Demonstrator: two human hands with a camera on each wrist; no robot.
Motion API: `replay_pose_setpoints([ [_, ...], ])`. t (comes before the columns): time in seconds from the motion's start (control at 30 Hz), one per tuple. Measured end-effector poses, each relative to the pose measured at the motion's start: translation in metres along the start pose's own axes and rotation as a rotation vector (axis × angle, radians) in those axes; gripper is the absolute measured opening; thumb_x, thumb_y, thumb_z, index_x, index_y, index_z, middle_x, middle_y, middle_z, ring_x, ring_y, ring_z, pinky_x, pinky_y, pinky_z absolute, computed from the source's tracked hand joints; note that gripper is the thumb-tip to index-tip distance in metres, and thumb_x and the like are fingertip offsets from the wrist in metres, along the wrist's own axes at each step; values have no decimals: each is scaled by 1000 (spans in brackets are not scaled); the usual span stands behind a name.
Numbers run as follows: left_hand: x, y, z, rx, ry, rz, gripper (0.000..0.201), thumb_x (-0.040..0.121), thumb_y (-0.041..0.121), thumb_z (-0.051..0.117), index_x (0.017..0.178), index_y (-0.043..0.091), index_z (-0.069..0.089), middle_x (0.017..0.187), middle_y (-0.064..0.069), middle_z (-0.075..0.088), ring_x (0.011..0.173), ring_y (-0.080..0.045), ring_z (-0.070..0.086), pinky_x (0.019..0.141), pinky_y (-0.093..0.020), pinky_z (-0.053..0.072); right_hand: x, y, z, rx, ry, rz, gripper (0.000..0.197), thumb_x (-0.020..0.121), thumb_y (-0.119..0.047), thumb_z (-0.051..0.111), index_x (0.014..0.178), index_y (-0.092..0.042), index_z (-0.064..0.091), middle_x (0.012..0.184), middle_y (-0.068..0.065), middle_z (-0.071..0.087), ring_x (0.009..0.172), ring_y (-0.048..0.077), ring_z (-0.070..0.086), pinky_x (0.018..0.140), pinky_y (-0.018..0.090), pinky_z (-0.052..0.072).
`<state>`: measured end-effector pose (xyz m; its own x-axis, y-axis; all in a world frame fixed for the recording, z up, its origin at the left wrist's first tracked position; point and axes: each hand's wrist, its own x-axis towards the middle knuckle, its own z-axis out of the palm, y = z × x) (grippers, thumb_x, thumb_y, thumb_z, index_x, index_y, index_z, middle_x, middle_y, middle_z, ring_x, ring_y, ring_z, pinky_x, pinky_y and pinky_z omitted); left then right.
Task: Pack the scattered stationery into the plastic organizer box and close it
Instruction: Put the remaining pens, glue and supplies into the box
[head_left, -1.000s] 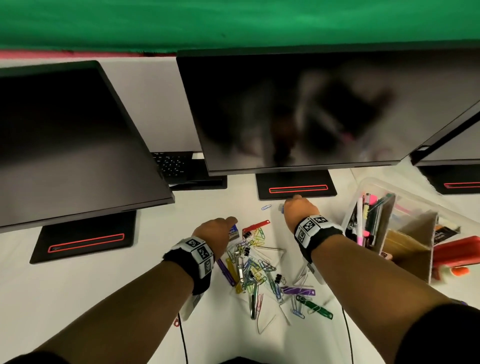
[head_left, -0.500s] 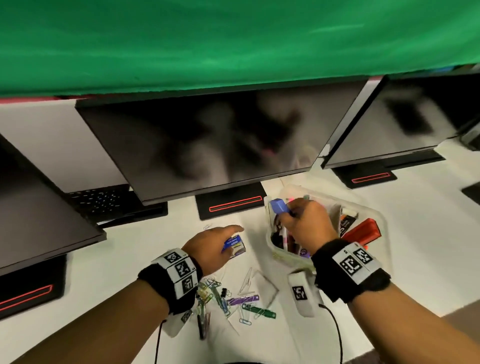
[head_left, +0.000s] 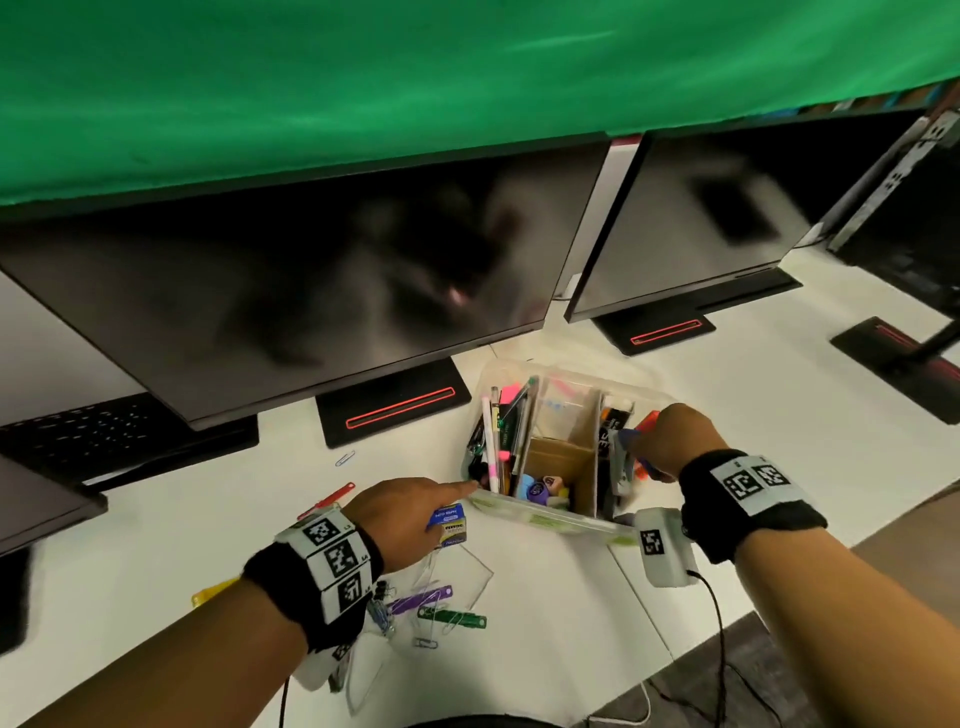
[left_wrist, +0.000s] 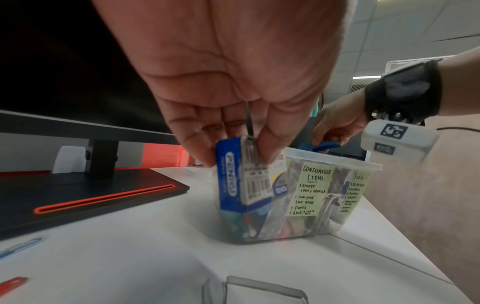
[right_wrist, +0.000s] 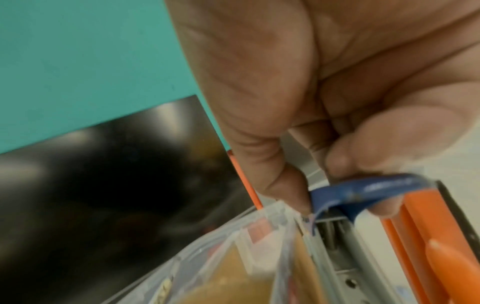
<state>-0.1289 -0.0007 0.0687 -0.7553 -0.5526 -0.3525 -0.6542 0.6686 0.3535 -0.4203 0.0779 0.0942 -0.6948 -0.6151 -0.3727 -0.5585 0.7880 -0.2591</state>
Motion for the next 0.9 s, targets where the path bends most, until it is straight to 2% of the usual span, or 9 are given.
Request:
replay_pose_setpoints([
  [0.1, 0, 4, -1, -12, -5, -21, 57, 96, 27, 44, 145, 44, 20, 141, 5, 48, 124, -17, 48, 98, -24, 40, 2, -13, 9, 6, -82, -23, 29, 85, -25, 59, 61, -8, 59, 57, 7, 63, 53, 22, 62, 54, 27, 51],
  [0.27, -1, 7, -1, -40, -1, -55, 57, 96, 27, 45, 144, 45, 20, 142, 6, 48, 124, -16, 49, 98, -24, 42, 2, -33, 9, -127, -274, -33, 24, 91, -19, 53, 71, -10, 62, 95, 11, 71, 106, 28, 66, 96, 35, 49],
  [0.4, -2, 7, 0, -46, 18, -51, 56, 96, 27, 45, 144, 45, 22, 143, 7, 47, 126, -15, 49, 99, -24, 42, -4, -40, 3, -159, -346, -37, 23, 90, -11, 57, 109, -3, 65, 119, 15, 64, 119, 28, 58, 99, 34, 46],
  [0.47, -3, 8, -3, -60, 4, -42, 55, 96, 27, 46, 144, 43, 24, 143, 6, 48, 125, -15, 49, 100, -25, 42, -8, -38, 3, -193, -338, -51, 20, 94, -13, 51, 80, -7, 64, 117, 14, 66, 115, 27, 60, 96, 31, 47],
  [0.53, -2, 10, -8, -119, 23, -25, 52, 94, 26, 49, 141, 41, 32, 139, 6, 52, 122, -14, 51, 98, -23, 42, -6, -36, 1, -207, -286, -108, 30, 91, -11, 51, 62, -9, 56, 89, 11, 71, 101, 28, 68, 84, 32, 53],
  [0.63, 7, 19, -15, -309, 117, -2, 47, 90, 23, 57, 133, 36, 44, 114, 9, 63, 100, -9, 59, 83, -19, 47, -10, -27, 2, 39, -225, -233, 14, 85, -13, 57, 80, -5, 67, 73, 9, 68, 74, 25, 70, 61, 29, 57],
  [0.7, 16, 31, -16, -445, 197, 27, 39, 87, 22, 62, 123, 34, 48, 101, 13, 62, 87, -2, 59, 72, -11, 45, -26, -25, 3, 247, -429, -343, 14, 83, -15, 66, 97, -11, 67, 73, 1, 66, 63, 12, 63, 48, 18, 49],
  [0.8, 30, 52, -12, -584, 269, 87, 32, 84, 20, 67, 105, 35, 48, 93, 16, 64, 79, 8, 59, 69, -6, 44, -44, -21, 6, 346, -598, -463, 24, 80, -12, 72, 104, -12, 67, 77, -4, 68, 61, 3, 59, 48, 14, 44],
  [0.9, 38, 65, -2, -710, 268, 119, 38, 81, 16, 71, 89, 41, 44, 87, 19, 63, 74, 15, 59, 72, -7, 49, -41, -10, 11, 294, -322, -544, 14, 77, -15, 75, 89, -12, 69, 71, -5, 64, 57, 1, 55, 60, 17, 45],
])
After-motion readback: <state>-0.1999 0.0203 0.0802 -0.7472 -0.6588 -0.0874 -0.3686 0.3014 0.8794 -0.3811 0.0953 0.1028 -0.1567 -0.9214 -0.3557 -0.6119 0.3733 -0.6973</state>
